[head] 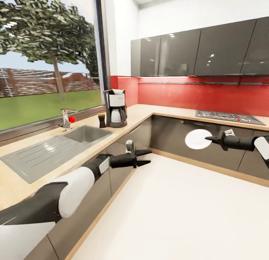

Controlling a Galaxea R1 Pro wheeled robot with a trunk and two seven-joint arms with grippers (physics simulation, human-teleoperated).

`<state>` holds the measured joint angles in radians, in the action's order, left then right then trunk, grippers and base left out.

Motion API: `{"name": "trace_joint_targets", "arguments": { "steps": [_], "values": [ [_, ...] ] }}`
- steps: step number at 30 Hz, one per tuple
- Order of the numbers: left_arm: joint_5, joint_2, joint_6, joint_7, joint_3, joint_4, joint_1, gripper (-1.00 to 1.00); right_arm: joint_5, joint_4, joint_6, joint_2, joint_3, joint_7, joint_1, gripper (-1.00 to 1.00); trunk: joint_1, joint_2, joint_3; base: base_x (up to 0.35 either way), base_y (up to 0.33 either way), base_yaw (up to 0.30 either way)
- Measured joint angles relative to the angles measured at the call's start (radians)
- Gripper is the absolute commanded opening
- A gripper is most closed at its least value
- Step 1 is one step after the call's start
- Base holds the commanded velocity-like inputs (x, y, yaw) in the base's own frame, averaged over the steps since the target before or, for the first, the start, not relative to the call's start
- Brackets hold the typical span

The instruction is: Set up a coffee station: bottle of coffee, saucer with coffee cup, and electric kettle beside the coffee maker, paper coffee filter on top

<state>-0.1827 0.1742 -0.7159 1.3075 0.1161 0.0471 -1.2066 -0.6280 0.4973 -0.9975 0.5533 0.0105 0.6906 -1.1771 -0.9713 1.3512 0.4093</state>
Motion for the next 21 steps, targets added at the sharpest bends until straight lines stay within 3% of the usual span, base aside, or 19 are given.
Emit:
{"name": "trace_joint_targets", "arguments": {
  "steps": [14,17,21],
  "values": [
    [0.001,0.000,0.068,0.002,-0.001,-0.021,0.045,1.00,-0.001,0.000,0.000,0.040,0.000,0.045,0.000,-1.00,0.000,0.000,0.000,0.000,0.000,0.000],
    [0.001,0.000,0.118,0.002,-0.004,-0.019,0.082,1.00,-0.001,0.000,0.000,0.044,0.000,0.052,0.000,-1.00,0.000,0.000,0.000,0.000,0.000,0.000],
    [0.003,0.000,0.235,0.002,-0.009,-0.019,0.163,1.00,0.000,0.000,0.000,0.049,0.000,0.055,0.000,-1.00,0.000,0.000,0.000,0.000,0.000,0.000]
  ]
}}
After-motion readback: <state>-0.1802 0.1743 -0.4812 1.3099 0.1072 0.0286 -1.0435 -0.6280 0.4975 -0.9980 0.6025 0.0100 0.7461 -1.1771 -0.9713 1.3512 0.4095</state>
